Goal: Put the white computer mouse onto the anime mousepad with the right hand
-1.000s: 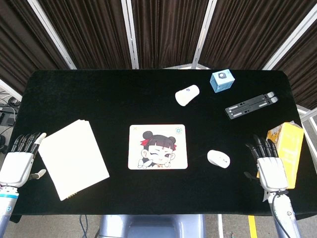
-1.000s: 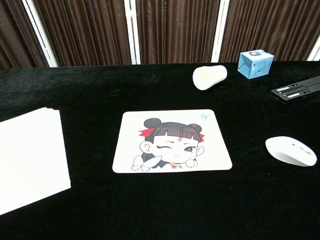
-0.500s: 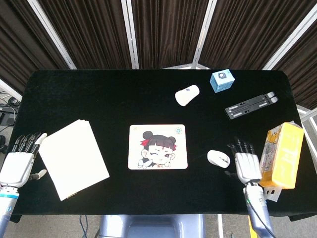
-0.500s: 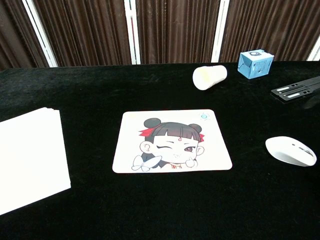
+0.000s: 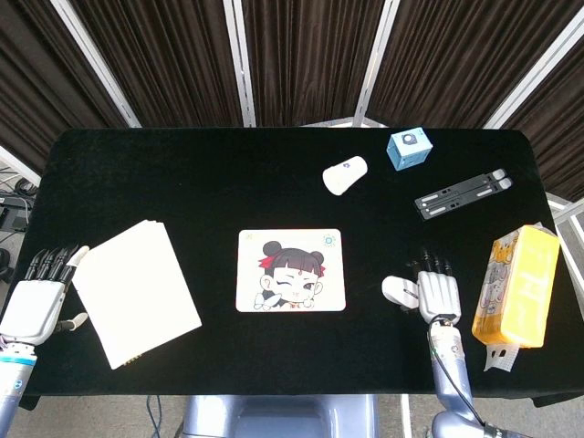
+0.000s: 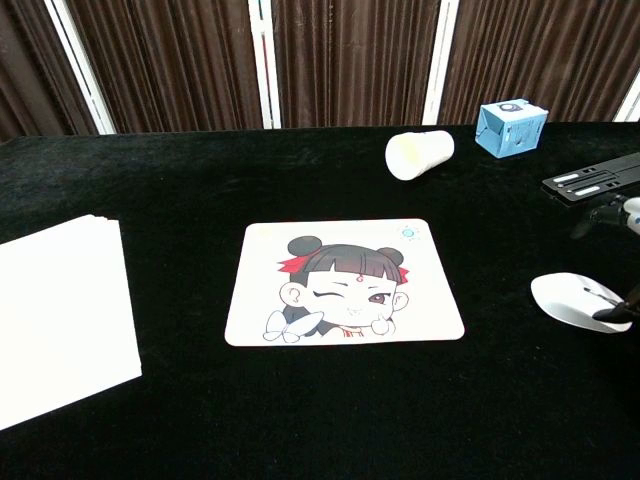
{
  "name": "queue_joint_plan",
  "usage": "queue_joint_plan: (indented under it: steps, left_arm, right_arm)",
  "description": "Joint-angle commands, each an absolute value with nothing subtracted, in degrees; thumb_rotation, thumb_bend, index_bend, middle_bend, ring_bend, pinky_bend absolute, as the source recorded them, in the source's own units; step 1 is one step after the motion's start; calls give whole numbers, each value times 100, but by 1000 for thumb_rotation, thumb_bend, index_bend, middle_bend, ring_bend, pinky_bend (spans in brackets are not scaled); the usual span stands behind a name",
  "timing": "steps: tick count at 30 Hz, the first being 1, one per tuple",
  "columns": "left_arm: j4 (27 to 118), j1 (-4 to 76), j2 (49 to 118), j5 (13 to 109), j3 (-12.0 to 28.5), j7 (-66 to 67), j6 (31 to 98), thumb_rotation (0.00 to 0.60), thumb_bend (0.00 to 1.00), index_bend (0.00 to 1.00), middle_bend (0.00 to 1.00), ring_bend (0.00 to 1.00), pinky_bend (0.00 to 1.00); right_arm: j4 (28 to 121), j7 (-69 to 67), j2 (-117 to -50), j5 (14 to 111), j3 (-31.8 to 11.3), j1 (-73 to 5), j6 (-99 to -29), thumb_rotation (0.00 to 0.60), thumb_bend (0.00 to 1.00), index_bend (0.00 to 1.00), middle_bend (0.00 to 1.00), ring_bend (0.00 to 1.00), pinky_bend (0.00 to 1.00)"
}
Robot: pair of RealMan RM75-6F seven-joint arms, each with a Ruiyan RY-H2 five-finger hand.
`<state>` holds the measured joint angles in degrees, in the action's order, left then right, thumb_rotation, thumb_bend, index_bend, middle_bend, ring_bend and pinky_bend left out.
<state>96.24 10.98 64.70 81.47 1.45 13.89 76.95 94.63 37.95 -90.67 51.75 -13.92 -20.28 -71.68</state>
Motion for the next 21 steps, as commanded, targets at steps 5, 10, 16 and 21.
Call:
queue_joint_plan:
  steps: [5, 10, 16, 21]
  left_arm:
    - [9620, 1091, 6466, 8190, 139, 1338, 7721, 600, 115, 0, 0, 0, 0]
    - [9607, 1089, 6473, 8193, 140, 1334, 7728, 600, 115, 0, 0, 0, 0]
    - [9616, 1087, 6478, 8174, 147, 1347, 7730, 600, 116, 0, 0, 0, 0]
    - [9618, 1085, 6477, 8175, 151, 1331, 7739, 600, 115, 0, 0, 0, 0]
  right_arm:
    - [9277, 3857, -9261, 4949, -1398, -2126, -7202, 600, 124, 224, 0, 0, 0]
    - [9107, 3855, -9338, 4799, -1417, -2198, -7144, 600, 150, 227, 1, 0, 0]
    - [8902, 3921, -9420, 4652, -1367, -2275, -7069, 600, 183, 235, 12, 0, 0]
    - [8807, 3959, -9457, 4562, -1355, -2331, -7045, 600, 209, 262, 41, 0, 0]
